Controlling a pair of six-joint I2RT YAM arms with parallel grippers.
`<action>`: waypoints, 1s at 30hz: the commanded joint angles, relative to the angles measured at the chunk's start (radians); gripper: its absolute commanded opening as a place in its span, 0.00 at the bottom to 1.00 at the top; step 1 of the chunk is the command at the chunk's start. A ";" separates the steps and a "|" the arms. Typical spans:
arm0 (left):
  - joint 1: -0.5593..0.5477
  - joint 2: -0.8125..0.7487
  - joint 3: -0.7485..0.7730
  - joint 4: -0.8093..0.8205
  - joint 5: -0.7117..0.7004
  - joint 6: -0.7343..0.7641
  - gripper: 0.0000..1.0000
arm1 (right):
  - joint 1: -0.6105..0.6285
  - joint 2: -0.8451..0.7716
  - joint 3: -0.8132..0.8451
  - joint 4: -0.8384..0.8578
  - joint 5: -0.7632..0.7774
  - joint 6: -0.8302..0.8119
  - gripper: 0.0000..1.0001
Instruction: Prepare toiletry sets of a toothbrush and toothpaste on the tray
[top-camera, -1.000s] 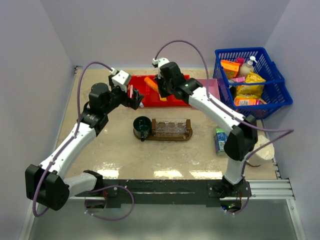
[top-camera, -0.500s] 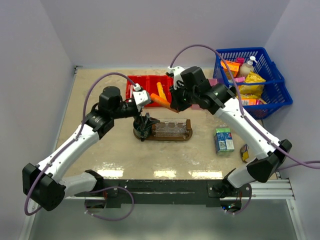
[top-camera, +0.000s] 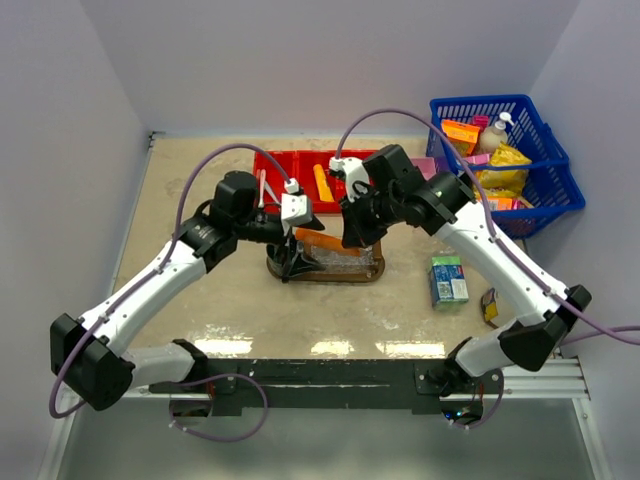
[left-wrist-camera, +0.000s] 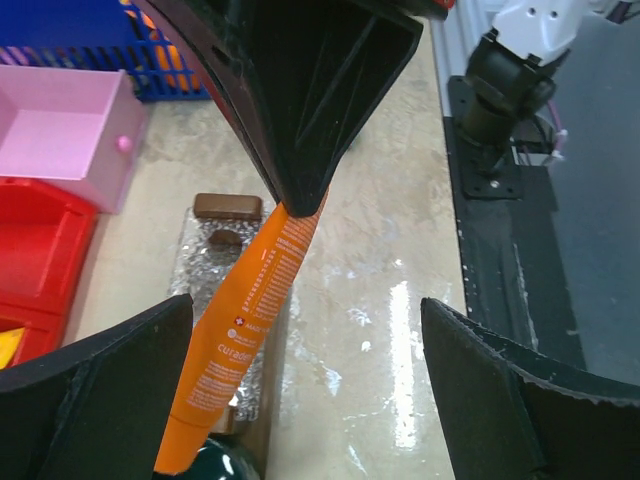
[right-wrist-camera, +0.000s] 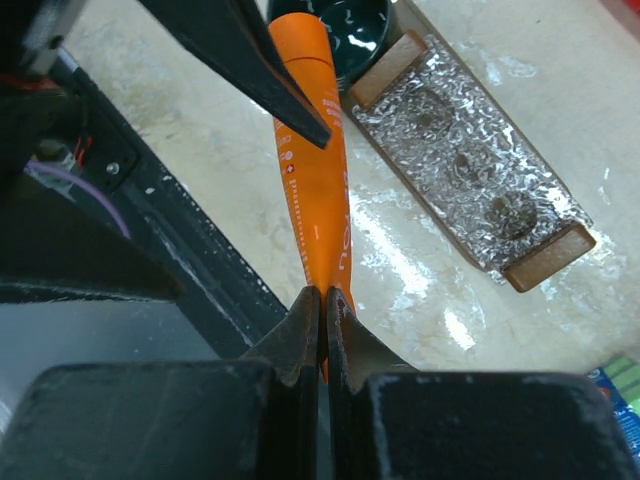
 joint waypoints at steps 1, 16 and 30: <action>-0.022 0.030 0.038 -0.070 0.079 0.050 1.00 | 0.004 -0.051 0.027 -0.030 -0.116 -0.036 0.00; -0.059 0.090 0.044 -0.116 0.071 0.072 0.65 | 0.005 -0.066 0.033 -0.005 -0.176 -0.066 0.00; -0.059 0.093 0.042 -0.114 0.117 0.073 0.14 | 0.007 -0.104 -0.007 0.073 -0.139 -0.043 0.02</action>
